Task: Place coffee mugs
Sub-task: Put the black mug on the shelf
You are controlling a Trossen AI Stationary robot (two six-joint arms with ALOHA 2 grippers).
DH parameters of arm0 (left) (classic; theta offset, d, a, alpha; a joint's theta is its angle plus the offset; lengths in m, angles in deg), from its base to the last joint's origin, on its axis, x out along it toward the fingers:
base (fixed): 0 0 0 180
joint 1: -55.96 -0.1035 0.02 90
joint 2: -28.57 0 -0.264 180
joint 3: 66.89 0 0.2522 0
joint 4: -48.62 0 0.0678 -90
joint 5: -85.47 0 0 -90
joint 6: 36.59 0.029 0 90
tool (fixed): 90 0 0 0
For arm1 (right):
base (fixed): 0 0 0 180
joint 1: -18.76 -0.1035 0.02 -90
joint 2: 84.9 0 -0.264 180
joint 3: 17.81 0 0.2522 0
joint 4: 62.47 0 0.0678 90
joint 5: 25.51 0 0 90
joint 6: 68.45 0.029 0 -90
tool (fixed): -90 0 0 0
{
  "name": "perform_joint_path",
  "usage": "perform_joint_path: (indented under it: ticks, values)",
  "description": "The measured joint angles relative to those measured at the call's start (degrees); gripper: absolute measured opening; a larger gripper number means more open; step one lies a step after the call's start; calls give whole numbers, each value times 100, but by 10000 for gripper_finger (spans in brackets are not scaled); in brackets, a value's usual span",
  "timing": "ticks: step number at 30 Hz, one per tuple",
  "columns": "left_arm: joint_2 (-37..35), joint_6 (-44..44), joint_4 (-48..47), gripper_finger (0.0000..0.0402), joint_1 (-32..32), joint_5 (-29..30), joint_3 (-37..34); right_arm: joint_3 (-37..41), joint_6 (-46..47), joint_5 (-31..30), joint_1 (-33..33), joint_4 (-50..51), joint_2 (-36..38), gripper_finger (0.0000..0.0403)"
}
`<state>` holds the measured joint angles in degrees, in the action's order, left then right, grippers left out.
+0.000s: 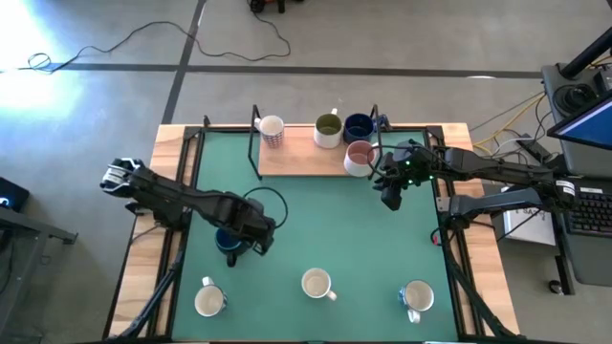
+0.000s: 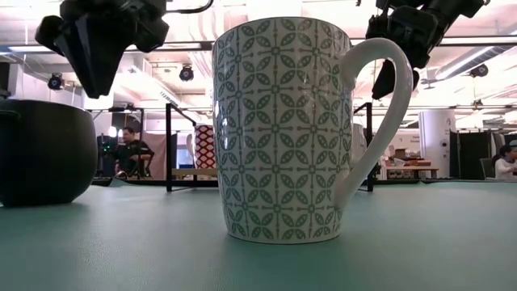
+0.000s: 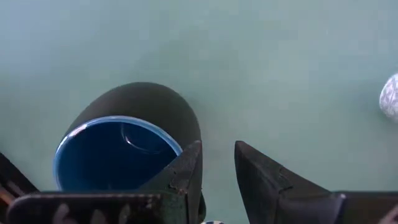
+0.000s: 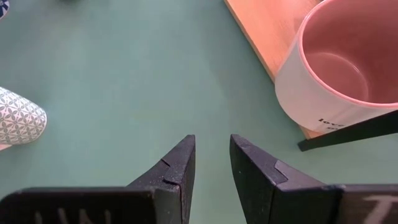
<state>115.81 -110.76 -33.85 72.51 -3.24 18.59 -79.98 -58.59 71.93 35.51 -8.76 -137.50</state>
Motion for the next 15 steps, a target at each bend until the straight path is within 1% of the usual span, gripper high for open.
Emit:
perform_joint_path:
  ticks: [5,12,15]
  values:
    - [0,-556,-87,80,13,36,-154,0,0,0,0,0,2,89]
    - [0,-603,-100,132,13,128,-200,0,0,0,0,0,2,89]
    - [0,-597,-136,148,17,125,-204,0,0,0,0,0,2,89]
